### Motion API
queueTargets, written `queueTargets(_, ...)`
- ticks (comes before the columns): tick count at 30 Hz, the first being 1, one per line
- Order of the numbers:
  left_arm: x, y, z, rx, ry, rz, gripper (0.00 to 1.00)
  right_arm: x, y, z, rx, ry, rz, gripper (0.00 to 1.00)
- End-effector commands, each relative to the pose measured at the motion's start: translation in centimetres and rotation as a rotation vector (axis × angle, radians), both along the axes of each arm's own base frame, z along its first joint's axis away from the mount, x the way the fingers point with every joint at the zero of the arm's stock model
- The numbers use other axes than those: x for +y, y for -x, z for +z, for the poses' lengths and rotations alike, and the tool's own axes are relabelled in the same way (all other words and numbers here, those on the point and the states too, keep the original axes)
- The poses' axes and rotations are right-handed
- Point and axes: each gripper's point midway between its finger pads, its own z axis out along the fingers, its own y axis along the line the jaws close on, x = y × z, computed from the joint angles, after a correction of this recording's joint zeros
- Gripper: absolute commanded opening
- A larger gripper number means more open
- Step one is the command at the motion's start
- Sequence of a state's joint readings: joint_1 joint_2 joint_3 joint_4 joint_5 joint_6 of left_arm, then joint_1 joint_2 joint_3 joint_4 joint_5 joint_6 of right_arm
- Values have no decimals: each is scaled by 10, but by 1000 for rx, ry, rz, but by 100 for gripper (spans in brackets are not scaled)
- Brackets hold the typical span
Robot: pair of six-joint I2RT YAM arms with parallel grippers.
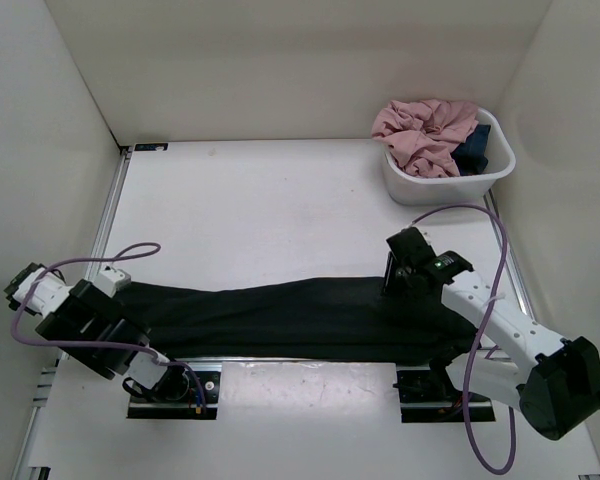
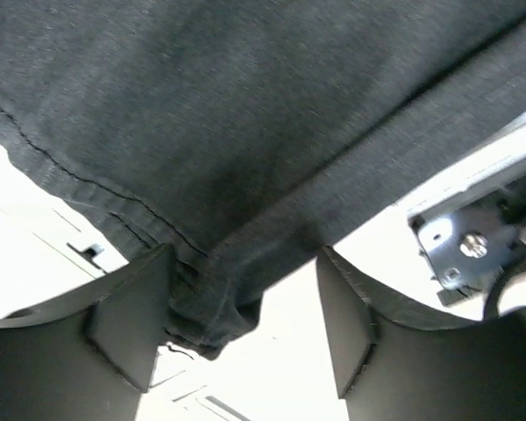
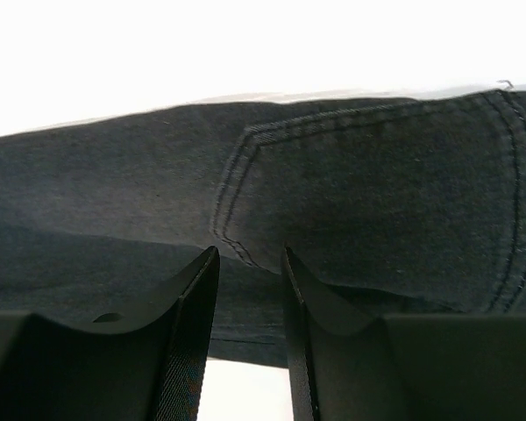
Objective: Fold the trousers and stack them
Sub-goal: Fold the trousers
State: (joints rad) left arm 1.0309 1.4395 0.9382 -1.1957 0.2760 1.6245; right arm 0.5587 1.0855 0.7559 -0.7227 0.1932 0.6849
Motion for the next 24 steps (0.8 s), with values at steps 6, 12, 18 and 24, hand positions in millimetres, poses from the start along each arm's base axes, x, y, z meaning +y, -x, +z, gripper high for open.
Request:
queueTargets(6,6,13,6,91,-7,-15,64,-12,5,-1,1,51,-10,40)
queueTargets(12,6,22,7,128,-19,-19,15,-17,8,-5,9,78,-18,40)
queueTargets(18,37,-65,81,-329,-163,76,15,-34,20,-39,142,136,-100,33)
queueTargets(24,16,-131,196,-778,-274,48,15,-34,21,-54,211,148,-130,28)
